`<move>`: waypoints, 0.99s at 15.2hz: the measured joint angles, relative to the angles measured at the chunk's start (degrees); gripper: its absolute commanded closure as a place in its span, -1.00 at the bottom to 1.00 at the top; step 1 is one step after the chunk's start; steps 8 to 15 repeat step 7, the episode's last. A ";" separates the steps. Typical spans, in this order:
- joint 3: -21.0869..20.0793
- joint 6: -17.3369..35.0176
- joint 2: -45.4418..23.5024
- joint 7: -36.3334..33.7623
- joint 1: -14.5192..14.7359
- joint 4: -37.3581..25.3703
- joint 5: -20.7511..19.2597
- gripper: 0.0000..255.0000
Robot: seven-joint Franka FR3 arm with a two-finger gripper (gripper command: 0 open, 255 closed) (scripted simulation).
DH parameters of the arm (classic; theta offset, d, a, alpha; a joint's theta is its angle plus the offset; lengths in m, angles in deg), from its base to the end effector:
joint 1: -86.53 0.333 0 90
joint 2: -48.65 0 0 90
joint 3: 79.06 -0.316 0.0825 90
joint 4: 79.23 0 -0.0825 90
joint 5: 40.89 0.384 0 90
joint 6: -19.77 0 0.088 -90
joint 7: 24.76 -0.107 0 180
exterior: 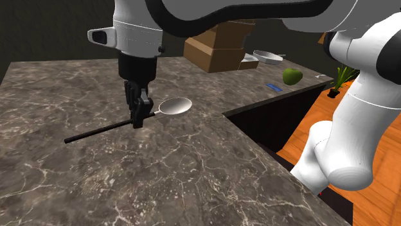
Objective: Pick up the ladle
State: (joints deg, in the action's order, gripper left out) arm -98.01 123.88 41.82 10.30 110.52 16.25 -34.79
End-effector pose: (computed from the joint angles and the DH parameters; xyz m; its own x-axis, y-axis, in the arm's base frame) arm 0.4413 0.4101 0.5360 0.2380 0.9649 0.1107 0.9689 -0.2279 -0.0961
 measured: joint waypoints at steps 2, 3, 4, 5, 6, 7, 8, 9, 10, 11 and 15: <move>0.02 -1.49 -0.03 -0.10 -0.03 -1.52 -0.04 1.00; 0.00 -2.38 0.00 -0.26 0.00 -2.39 -0.05 1.00; 0.00 -3.21 -0.07 -0.33 0.00 -3.30 -0.09 1.00; 0.04 -4.12 -0.16 -0.35 -0.05 -4.30 -0.14 1.00; 0.04 -4.85 -0.39 -0.46 -0.02 -5.25 -0.23 1.00; 0.01 -5.19 -0.46 -0.56 0.01 -5.66 -0.27 1.00; 0.01 -5.19 -0.46 -0.56 0.01 -5.66 -0.27 1.00; 0.01 -5.19 -0.46 -0.56 0.01 -5.66 -0.27 1.00; 0.01 -5.19 -0.46 -0.56 0.01 -5.66 -0.27 1.00; 0.01 -5.19 -0.46 -0.56 0.01 -5.66 -0.27 1.00; 0.01 -5.19 -0.46 -0.56 0.01 -5.66 -0.27 1.00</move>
